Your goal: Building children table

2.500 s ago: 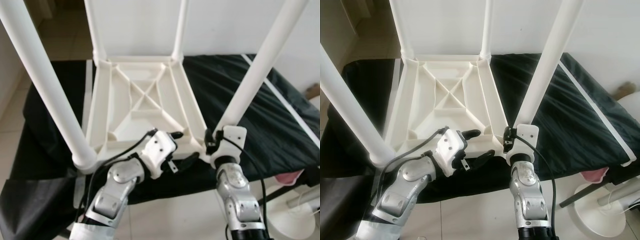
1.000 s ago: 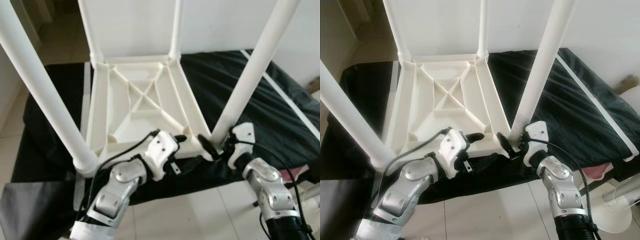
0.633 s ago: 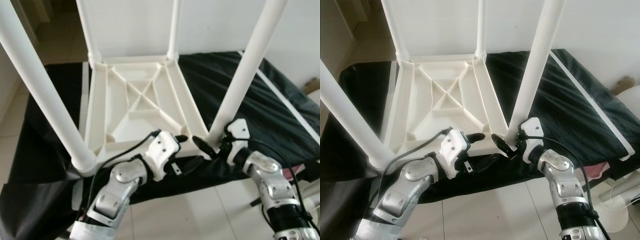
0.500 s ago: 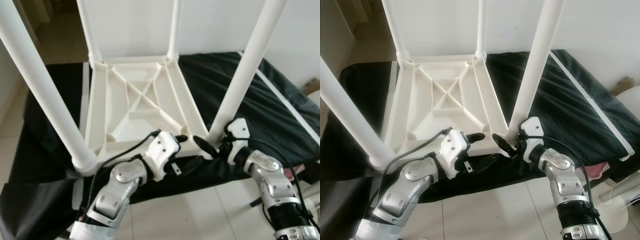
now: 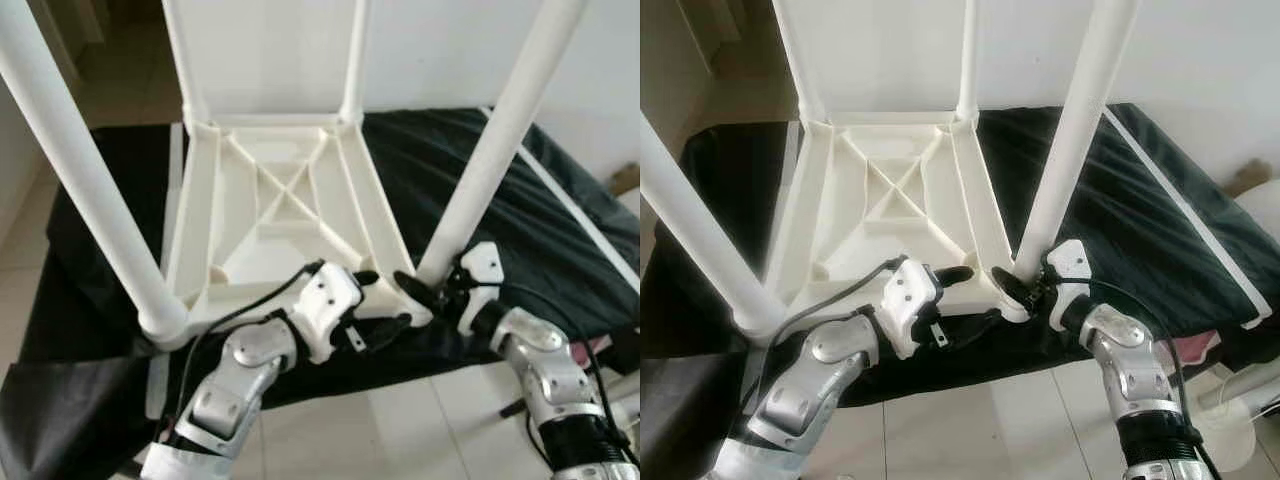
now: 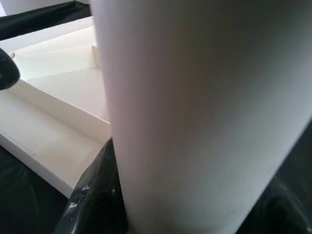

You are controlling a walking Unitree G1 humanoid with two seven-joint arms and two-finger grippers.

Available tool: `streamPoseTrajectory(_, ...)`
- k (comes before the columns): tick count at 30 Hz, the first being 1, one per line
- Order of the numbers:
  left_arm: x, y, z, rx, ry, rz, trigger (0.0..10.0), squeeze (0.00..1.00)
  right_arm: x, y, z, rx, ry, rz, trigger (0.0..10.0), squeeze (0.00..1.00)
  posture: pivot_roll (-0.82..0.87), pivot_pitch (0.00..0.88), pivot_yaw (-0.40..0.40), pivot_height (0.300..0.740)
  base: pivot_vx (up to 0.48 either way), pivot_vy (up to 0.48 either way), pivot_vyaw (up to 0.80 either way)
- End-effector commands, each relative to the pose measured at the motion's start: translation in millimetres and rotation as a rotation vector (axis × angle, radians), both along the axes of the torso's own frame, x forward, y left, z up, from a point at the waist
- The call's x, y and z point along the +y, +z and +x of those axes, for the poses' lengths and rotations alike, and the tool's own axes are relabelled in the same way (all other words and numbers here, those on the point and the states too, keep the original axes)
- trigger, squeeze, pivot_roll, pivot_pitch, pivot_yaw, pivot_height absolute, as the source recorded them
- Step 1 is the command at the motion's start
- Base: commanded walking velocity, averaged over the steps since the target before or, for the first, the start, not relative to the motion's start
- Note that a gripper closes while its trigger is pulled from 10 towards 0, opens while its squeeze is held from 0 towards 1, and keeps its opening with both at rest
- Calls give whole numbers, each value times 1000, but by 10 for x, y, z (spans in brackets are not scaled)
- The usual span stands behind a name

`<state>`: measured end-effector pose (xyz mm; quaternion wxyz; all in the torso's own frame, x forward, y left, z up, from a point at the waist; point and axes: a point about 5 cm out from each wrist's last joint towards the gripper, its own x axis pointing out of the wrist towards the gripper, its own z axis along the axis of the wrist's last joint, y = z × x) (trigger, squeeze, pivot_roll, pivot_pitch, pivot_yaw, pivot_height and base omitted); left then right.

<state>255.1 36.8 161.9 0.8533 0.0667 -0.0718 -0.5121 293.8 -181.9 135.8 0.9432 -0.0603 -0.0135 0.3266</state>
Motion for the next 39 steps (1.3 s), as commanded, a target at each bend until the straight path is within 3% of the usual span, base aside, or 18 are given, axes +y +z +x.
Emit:
streamPoseTrajectory(1, -35, -5, -30, 11, -8, -3, 10000, 0, -36, -79, -46, 37, -65, -2, 10000, 0, 1, 32, -78, 740, 0, 0, 0)
streamPoseTrajectory(6, -30, -24, -54, 19, -14, 0, 10000, 0, -104, -135, -64, 59, -241, -13, 10000, 0, -5, 33, -75, 740, 0, 0, 0)
streamPoseTrajectory(10, -31, -28, -58, 20, -16, 0, 10000, 0, -106, -140, -78, 64, -307, 13, 10000, 0, -5, 31, -75, 740, 0, 0, 0)
streamPoseTrajectory(11, -31, -25, -57, 21, -20, -1, 10000, 0, -115, -135, -82, 64, -399, 42, 10000, 0, -8, 26, -73, 740, 0, 0, 0)
streamPoseTrajectory(14, -30, -25, -54, 21, -21, -1, 10000, 0, -122, -133, -82, 66, -440, 55, 10000, 0, -8, 26, -73, 740, 0, 0, 0)
streamPoseTrajectory(15, -23, -29, -44, 20, -22, 2, 10000, 0, -116, -143, -87, 89, -548, 125, 10000, 0, -10, 20, -75, 740, 0, 0, 0)
streamPoseTrajectory(17, -21, -31, -40, 20, -22, 3, 10000, 0, -112, -146, -94, 98, -585, 144, 10000, 0, -10, 20, -75, 740, 0, 0, 0)
streamPoseTrajectory(22, -19, -31, -28, 18, -20, 1, 10000, 0, -25, -180, -126, 96, -695, 177, 10000, 0, -11, 12, -80, 740, 0, 0, 0)
streamPoseTrajectory(24, -19, -31, -20, 18, -19, -2, 10000, 0, 97, -227, -151, 113, -826, 231, 10000, 0, -11, 8, -79, 740, 0, 0, 0)
streamPoseTrajectory(26, -19, -31, -20, 18, -19, -2, 10000, 0, 97, -227, -151, 113, -826, 231, 10000, 0, -11, 8, -79, 740, 0, 0, 0)
streamPoseTrajectory(28, -19, -29, -21, 20, -20, -5, 10000, 0, 344, -225, -162, 131, -814, 283, 10000, 0, -10, 6, -71, 740, 0, 0, 0)
streamPoseTrajectory(30, -19, -27, -22, 21, -22, -7, 10000, 0, 419, -216, -165, 134, -792, 296, 10000, 0, -11, 6, -70, 740, 0, 0, 0)
streamPoseTrajectory(39, -17, -26, -15, 20, -29, -2, 10000, 0, 431, -201, -200, 147, -825, 287, 10000, 0, -15, 7, -64, 740, 0, 0, 0)
